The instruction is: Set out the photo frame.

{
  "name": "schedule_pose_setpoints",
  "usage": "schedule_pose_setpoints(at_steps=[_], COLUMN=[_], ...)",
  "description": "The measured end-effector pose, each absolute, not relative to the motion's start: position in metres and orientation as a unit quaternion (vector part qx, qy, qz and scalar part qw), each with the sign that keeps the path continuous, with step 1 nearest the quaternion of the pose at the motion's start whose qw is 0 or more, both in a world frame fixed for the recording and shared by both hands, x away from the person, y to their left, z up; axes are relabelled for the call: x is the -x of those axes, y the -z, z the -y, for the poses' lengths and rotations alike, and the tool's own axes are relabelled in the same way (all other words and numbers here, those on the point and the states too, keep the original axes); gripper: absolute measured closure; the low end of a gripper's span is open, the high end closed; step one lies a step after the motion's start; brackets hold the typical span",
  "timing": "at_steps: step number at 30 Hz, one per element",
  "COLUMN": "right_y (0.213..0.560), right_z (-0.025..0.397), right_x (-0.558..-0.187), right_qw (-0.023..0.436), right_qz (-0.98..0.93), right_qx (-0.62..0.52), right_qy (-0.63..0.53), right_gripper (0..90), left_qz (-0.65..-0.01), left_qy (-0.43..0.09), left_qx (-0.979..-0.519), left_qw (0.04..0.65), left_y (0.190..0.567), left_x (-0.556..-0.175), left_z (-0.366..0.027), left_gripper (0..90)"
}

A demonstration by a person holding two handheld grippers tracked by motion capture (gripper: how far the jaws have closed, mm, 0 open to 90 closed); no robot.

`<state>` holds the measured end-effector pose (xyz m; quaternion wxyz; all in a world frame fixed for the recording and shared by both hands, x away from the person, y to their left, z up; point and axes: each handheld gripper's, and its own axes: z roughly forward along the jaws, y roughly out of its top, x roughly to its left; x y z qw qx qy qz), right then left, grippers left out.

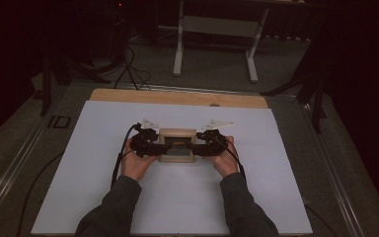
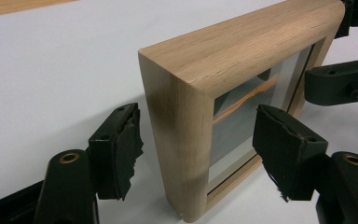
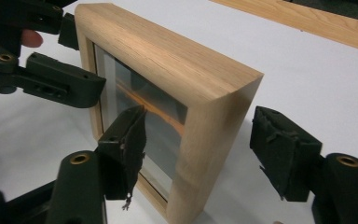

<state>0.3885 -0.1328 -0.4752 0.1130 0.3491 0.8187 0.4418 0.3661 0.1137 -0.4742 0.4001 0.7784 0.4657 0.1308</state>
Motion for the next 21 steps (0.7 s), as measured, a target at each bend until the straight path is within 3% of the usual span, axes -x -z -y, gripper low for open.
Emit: schedule_pose_setpoints(at_steps=[3, 21], right_y=[0.473, 0.457], right_z=[0.136, 0.179], right_x=[-0.386, -0.364], right_qw=[0.121, 0.143], right_qz=[-0.819, -0.802], right_qx=[-0.350, -0.364], right_qy=[-0.438, -0.451], right_gripper=[33.5, 30.0], left_qz=[-0.469, -0.489], left_qy=[-0.136, -0.181], left_qx=[-0.776, -0.747], left_qw=[0.399, 0.412], left_y=[0.471, 0.457], left_x=[-0.364, -0.329], left_z=[-0.117, -0.173], left_gripper=[27.5, 24.1])
